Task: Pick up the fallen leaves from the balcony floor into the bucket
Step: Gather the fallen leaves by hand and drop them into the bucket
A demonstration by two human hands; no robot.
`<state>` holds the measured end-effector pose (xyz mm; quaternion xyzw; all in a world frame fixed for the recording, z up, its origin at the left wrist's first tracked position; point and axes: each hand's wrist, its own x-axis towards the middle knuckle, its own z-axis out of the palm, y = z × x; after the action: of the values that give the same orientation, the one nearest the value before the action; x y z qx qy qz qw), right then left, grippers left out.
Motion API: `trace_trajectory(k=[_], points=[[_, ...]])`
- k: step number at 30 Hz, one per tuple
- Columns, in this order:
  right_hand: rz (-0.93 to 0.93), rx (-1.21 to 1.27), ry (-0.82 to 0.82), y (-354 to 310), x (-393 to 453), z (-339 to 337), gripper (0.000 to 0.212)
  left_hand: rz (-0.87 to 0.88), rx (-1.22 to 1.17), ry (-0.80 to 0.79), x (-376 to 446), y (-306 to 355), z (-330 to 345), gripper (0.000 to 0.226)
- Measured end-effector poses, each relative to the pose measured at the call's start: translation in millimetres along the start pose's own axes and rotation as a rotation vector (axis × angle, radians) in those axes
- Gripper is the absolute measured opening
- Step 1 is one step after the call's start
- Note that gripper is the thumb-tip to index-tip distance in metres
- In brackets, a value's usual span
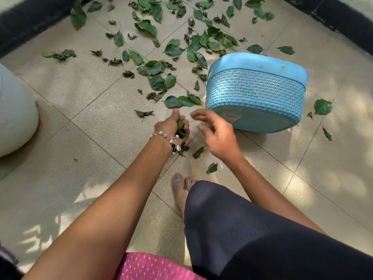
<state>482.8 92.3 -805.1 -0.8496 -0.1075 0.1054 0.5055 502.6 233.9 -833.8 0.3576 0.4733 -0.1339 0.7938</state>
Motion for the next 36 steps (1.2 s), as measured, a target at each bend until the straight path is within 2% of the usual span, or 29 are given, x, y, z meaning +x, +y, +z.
trace_trajectory(k=[1,2,3,5,7,11,14,16,19,22,25,27,29,36], points=[[0.059,0.038,0.053,1.6,-0.3,-7.0,0.030,-0.004,-0.029,0.002,-1.3,-2.0,0.2,0.032],[0.117,-0.018,0.026,4.5,-0.8,-15.3,0.025,-0.002,-0.059,0.007,-0.1,-3.5,-1.9,0.033],[0.168,-0.157,-0.086,10.2,-2.3,-21.6,0.024,-0.002,-0.083,0.004,0.1,-4.6,-3.9,0.033],[0.262,-0.468,-0.368,26.7,-9.9,-26.4,0.044,-0.007,-0.113,0.003,2.4,-3.0,-8.0,0.033],[0.315,-0.576,-0.504,42.8,-20.5,-21.5,0.049,0.007,-0.114,0.017,5.4,-1.7,-11.0,0.033],[0.182,-0.545,-0.421,52.8,-25.5,-5.5,0.033,0.041,-0.120,0.046,5.4,0.3,-14.0,0.035],[0.123,-0.461,-0.295,43.9,-18.6,2.1,0.035,0.057,-0.146,0.074,3.2,2.9,-15.8,0.037],[0.062,-0.536,-0.334,42.7,-13.7,10.1,0.048,0.080,-0.176,0.097,-0.2,6.0,-18.0,0.037],[-0.017,-0.667,-0.439,39.0,-6.4,21.3,0.028,0.122,-0.207,0.118,-3.5,10.5,-23.9,0.035],[-0.077,-0.667,-0.411,31.7,-1.3,30.8,0.021,0.148,-0.234,0.118,-3.8,15.5,-31.9,0.030],[-0.055,-0.553,-0.302,25.6,5.2,42.5,0.034,0.152,-0.273,0.110,-3.0,21.3,-41.9,0.024],[-0.085,-0.619,-0.357,25.3,7.3,52.1,0.054,0.151,-0.223,0.136,-0.5,24.1,-49.1,0.025],[-0.151,-0.711,-0.404,26.3,6.8,59.9,0.060,0.164,-0.187,0.171,2.8,26.6,-55.7,0.027],[-0.414,-0.730,-0.331,33.5,10.1,79.2,0.010,0.164,-0.027,0.160,6.1,27.5,-74.2,0.034]])
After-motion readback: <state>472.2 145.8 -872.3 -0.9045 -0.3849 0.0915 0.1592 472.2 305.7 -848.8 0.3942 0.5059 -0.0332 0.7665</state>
